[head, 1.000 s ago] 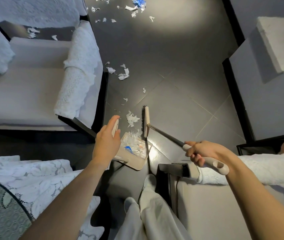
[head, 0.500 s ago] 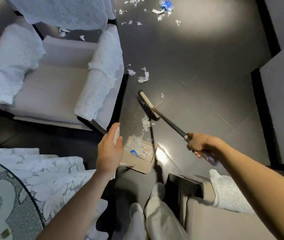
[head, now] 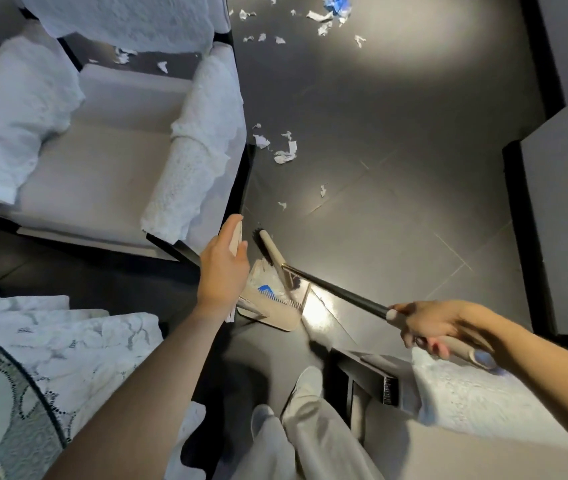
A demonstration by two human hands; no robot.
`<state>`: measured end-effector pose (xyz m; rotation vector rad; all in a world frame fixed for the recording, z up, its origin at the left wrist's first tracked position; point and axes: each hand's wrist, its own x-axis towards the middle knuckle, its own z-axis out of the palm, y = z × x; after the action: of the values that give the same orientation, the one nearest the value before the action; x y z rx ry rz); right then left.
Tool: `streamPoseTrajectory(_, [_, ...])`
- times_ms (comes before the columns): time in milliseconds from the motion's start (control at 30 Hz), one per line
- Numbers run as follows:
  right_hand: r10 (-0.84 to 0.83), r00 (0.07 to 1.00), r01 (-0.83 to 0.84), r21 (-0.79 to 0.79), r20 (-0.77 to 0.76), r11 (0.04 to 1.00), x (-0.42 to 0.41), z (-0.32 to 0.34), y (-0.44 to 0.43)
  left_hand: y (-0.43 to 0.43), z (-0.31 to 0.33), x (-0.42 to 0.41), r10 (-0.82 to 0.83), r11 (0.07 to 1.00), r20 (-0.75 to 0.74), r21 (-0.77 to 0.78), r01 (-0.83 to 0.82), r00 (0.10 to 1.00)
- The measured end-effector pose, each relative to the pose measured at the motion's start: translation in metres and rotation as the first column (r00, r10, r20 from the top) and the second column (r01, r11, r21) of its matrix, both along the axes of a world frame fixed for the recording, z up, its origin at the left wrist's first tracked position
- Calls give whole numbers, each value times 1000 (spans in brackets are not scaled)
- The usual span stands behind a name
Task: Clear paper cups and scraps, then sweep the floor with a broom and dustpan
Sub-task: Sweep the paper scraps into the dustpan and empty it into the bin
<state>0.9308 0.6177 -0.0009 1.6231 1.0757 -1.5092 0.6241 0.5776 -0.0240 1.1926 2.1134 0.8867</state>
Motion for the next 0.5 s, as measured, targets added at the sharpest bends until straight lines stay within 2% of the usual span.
streamPoseTrajectory(267, [3,1000,-3,123,0,992,-1,40,29,-2,1,-8,72,996,-34,58,-70,997])
streamPoseTrajectory(500, [-9,999,17,230,-36,973,-37,30,93,13,9,-27,75,996,-41,47,-73,996])
